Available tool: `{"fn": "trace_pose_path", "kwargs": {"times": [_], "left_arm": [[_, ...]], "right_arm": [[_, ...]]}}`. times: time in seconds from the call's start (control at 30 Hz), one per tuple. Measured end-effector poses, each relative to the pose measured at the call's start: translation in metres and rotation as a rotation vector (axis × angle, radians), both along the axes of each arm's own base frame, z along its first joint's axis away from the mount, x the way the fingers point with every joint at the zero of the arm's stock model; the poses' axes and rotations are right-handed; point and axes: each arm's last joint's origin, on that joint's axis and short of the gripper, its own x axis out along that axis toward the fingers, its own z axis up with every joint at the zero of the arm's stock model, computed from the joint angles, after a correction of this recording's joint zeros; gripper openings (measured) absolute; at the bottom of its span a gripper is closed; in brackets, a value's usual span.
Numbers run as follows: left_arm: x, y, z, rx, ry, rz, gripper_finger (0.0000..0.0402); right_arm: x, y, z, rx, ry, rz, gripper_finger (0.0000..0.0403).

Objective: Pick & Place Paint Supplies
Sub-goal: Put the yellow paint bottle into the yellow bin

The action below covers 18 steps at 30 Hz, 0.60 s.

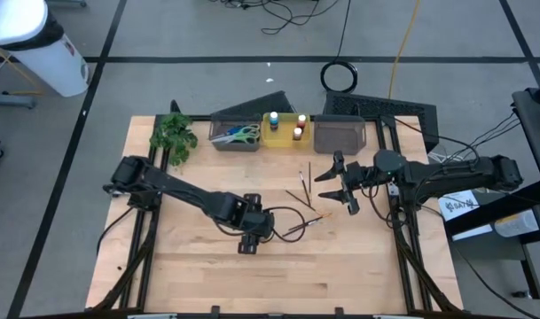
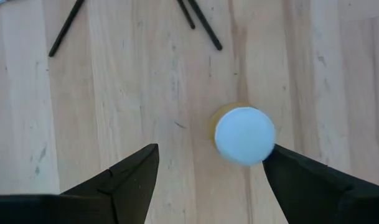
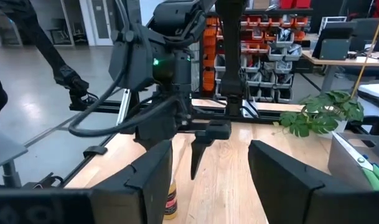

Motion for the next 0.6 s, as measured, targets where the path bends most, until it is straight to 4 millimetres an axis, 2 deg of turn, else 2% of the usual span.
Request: {"fn": "trace_pose_path", "kwargs": {"times": [0.27,0.6], "left_arm": [[0.0021,-0.0014,-0.0026,-0.024,-0.003,0.015,0.0292],[0.0030,-0.0027,-0.0022,-0.064,-0.004,-0.003,0.0212]], "right_arm": [[0.0000,-0.0001,0.0000,0.011,0.002,-0.003,0.0196],[0.0000,-0.0001,-0.0007,0.011,0.010,-0.004,0.0196]]}}
